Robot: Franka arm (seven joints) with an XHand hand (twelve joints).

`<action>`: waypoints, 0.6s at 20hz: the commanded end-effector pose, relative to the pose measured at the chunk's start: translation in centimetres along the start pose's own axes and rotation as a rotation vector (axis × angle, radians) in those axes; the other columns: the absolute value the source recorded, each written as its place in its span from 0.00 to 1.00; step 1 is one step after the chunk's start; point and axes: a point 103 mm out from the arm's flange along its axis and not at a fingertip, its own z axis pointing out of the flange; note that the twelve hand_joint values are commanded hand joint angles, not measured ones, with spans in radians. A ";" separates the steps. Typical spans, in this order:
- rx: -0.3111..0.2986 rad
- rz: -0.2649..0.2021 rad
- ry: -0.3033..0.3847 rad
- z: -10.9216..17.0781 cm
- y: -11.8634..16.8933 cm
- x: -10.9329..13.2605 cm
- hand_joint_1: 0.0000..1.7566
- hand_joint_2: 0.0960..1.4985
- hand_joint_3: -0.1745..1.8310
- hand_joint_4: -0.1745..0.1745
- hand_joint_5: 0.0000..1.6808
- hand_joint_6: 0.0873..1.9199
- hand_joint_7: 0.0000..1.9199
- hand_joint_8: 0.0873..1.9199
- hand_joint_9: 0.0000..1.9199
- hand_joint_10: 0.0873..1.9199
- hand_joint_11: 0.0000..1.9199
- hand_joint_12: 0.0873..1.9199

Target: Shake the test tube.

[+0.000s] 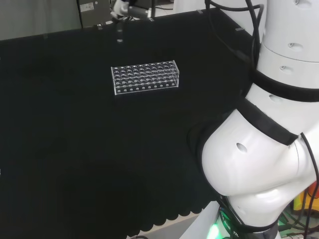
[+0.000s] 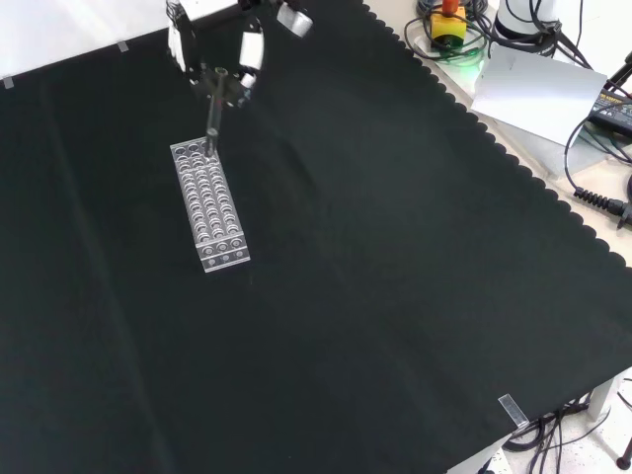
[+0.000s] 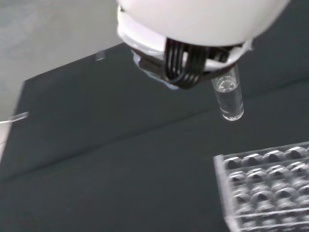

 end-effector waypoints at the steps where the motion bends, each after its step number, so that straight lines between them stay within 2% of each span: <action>1: 0.053 -0.073 0.077 1.8 -1.5 5.6 0.82 0.32 0.45 0.00 0.82 0.20 0.77 0.21 0.72 0.18 0.57 0.53; 3: 0.055 -0.079 0.079 1.9 -1.8 5.9 0.82 0.32 0.45 0.00 0.82 0.20 0.77 0.21 0.72 0.18 0.57 0.53; 6: 0.053 -0.066 0.076 1.6 -2.0 4.8 0.82 0.32 0.45 0.00 0.82 0.20 0.77 0.21 0.72 0.18 0.57 0.53; 9: 0.033 -0.029 0.045 0.9 -1.9 2.3 0.82 0.32 0.45 0.00 0.82 0.20 0.78 0.21 0.72 0.18 0.57 0.54; 12: 0.003 0.032 -0.007 -0.3 -1.8 -1.5 0.82 0.32 0.45 0.00 0.82 0.20 0.78 0.21 0.72 0.18 0.57 0.54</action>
